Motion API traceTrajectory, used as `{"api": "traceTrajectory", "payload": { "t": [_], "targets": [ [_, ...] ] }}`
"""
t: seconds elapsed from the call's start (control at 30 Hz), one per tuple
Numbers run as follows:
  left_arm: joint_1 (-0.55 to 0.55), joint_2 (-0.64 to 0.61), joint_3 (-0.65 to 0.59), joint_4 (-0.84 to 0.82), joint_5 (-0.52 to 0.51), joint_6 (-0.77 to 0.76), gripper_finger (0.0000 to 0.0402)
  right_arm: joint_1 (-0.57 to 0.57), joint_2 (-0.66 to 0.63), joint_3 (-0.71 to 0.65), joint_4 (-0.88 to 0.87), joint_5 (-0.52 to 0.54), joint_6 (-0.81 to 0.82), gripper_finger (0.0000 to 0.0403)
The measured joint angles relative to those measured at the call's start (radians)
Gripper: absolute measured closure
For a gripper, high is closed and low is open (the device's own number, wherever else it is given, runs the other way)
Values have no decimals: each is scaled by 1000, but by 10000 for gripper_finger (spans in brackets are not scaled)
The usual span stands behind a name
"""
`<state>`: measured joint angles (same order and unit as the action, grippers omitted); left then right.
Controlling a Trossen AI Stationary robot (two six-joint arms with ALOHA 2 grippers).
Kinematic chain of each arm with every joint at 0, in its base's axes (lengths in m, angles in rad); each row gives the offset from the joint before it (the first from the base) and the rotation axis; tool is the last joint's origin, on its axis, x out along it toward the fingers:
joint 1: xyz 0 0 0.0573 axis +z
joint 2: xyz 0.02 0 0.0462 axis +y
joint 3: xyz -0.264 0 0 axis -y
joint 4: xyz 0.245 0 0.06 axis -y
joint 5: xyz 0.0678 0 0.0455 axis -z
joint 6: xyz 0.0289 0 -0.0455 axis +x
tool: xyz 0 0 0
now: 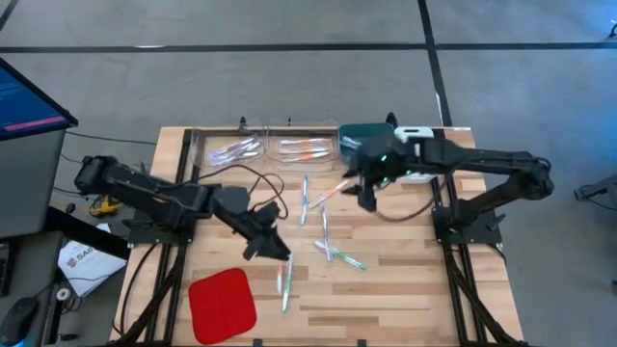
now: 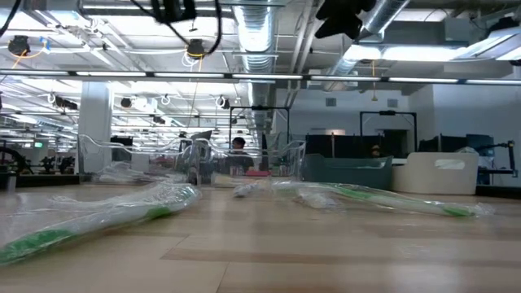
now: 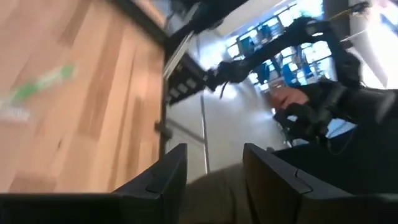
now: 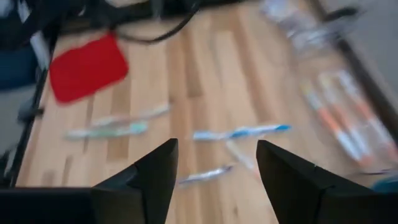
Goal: Pick & Place Toothbrushes
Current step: Put the orange toothbrush into the right transparent bin
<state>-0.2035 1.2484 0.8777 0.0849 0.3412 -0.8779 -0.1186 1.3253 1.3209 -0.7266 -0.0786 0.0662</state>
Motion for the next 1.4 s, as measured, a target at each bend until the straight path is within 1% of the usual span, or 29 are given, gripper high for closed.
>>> {"api": "traceTrajectory", "payload": {
  "t": [0.07,0.23,0.3,0.4,0.53,0.63,0.8,0.93,1.03,1.13,1.4],
  "targets": [
    [-17,0,-35,-2,-12,-40,253,30,39,0,-27,6,-56,194],
    [-33,0,-102,1,-75,-87,254,71,163,-2,-97,27,-329,201],
    [-32,0,-115,4,-83,-103,254,79,214,-2,-107,28,-402,203],
    [-32,0,-117,10,-89,-106,254,78,292,-2,-99,45,-508,204],
    [-32,0,-118,27,-106,-106,254,67,370,-2,-84,138,-617,195],
    [-32,0,-118,35,-117,-107,256,48,409,-2,-63,151,-684,184],
    [-24,0,-118,35,-134,-102,257,-13,462,0,-22,142,-767,165],
    [-20,0,-118,36,-137,-109,257,-106,509,0,-18,72,-828,155],
    [-20,0,-118,36,-181,-97,257,-182,534,-2,-2,-3,-811,153],
    [-16,0,-118,37,-222,-95,257,-232,545,0,1,-61,-802,152],
    [-8,0,-118,36,-205,-91,257,-241,546,-2,19,-83,-806,152]
  ]
}}
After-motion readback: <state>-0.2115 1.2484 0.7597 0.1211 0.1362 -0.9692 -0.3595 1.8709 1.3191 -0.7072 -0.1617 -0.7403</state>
